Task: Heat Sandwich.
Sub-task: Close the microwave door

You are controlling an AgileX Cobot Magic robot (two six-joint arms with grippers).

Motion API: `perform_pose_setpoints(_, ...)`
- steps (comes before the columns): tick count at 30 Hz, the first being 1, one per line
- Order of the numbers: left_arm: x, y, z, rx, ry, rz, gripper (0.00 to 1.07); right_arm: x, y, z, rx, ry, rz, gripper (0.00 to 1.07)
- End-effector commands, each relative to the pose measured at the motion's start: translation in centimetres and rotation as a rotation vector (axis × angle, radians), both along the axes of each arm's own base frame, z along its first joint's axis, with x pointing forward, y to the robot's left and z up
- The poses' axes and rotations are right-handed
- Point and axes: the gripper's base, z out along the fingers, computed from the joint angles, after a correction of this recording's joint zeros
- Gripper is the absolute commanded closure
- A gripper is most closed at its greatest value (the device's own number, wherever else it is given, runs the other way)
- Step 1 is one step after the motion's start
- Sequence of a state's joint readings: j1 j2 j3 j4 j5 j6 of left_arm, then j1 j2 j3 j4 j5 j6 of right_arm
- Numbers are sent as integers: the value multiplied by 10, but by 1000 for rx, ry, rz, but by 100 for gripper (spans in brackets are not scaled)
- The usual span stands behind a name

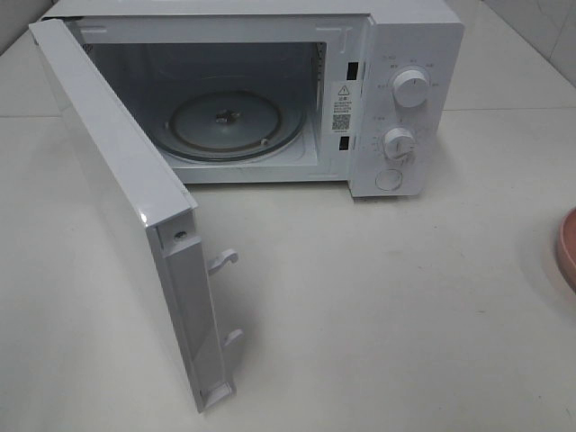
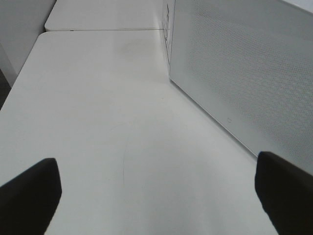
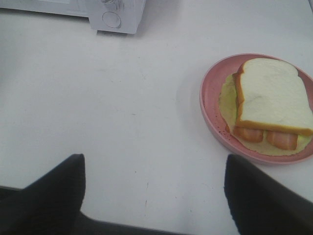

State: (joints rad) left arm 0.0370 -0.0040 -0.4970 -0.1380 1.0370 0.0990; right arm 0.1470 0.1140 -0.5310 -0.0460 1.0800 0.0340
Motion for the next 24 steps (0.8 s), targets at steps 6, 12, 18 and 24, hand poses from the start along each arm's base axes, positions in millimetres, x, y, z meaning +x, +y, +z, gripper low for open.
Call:
perform_pose_setpoints(6, -3, 0, 0, -3, -22, 4, 3, -16, -3, -5, 26, -149, -16, 31)
perform_pose_setpoints(12, -3, 0, 0, -3, -22, 4, 3, -17, -3, -5, 25, -153, -15, 31)
perform_pose_setpoints(18, -3, 0, 0, -3, -22, 4, 3, -17, -3, -5, 25, -153, -15, 31)
perform_pose_setpoints(24, -3, 0, 0, -3, -22, 4, 3, -17, -3, -5, 26, -153, -15, 31)
